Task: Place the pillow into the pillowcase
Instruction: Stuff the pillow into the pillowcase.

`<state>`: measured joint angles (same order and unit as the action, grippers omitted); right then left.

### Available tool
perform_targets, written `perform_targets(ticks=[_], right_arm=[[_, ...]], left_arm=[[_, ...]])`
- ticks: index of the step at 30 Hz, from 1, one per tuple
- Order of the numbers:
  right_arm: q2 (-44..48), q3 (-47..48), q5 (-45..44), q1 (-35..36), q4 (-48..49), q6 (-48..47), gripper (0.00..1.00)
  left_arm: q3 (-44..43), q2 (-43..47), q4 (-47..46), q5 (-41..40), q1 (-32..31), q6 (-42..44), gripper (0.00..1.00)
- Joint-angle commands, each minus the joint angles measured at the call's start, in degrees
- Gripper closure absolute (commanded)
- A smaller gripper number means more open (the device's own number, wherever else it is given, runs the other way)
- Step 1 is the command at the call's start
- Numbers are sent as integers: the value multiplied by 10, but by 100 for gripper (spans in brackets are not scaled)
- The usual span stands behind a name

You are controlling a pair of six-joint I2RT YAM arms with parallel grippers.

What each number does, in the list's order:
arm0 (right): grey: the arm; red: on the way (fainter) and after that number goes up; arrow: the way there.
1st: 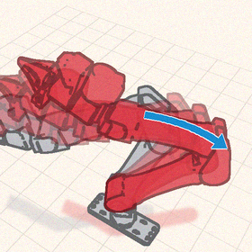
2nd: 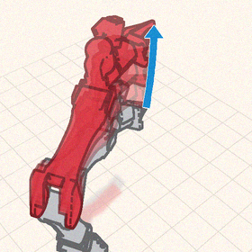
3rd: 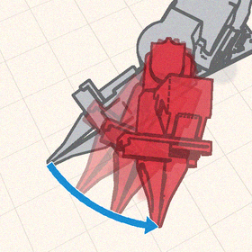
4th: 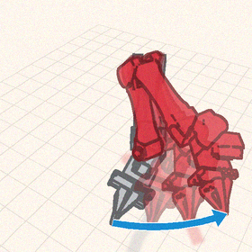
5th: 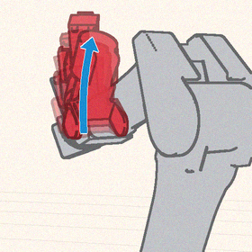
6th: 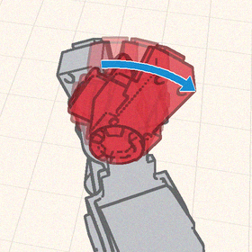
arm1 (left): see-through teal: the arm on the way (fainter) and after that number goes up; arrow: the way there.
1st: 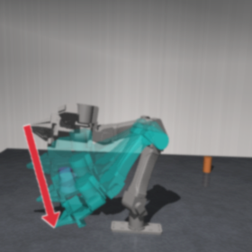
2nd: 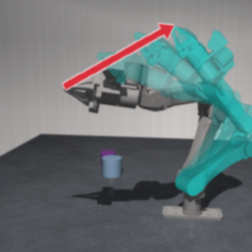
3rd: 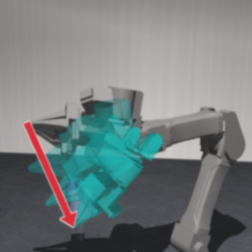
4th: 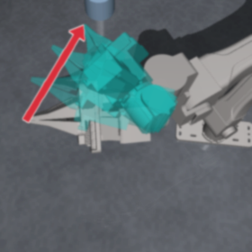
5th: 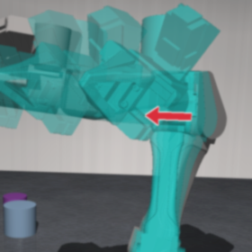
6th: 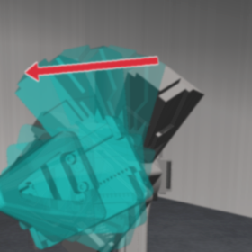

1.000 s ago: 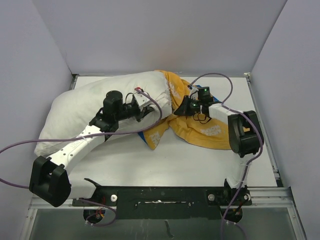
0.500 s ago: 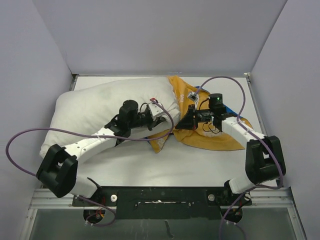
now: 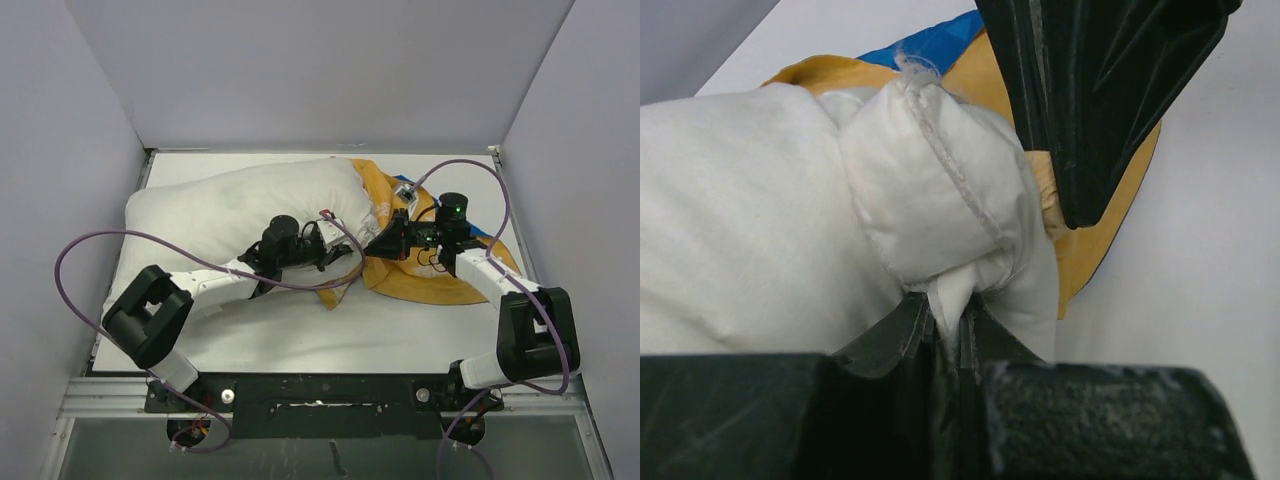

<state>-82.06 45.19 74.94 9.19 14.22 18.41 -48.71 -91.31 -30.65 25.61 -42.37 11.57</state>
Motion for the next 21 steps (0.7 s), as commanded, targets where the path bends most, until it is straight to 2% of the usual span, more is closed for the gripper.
perform_targets(ticks=[1, 6, 12, 13, 14, 16, 17, 19, 21], right_arm=[[71, 10, 115, -10, 112, 75, 100], [81, 25, 113, -37, 114, 99, 100], [83, 51, 102, -26, 149, 165, 100], [82, 61, 98, -15, 94, 138, 100], [82, 84, 88, 8, -30, 58, 100], [73, 166, 17, 65, -380, -235, 100], [65, 187, -29, 92, -454, -320, 100], [63, 185, -58, 106, -472, -342, 100], [58, 189, -76, 106, -532, -406, 100]], left_arm=[[26, -55, 40, -44, -7, -39, 100], [12, -83, 88, -52, -6, -44, 100], [-28, -114, 137, -55, 10, -66, 100], [-37, -119, 142, -53, 14, -71, 100], [-46, -124, 149, -47, 18, -77, 100], [-69, -136, 167, -33, 22, -82, 100], [-81, -142, 178, -25, 23, -82, 100], [-106, -153, 204, -6, 23, -80, 100], [-115, -154, 215, 24, 24, -83, 100]])
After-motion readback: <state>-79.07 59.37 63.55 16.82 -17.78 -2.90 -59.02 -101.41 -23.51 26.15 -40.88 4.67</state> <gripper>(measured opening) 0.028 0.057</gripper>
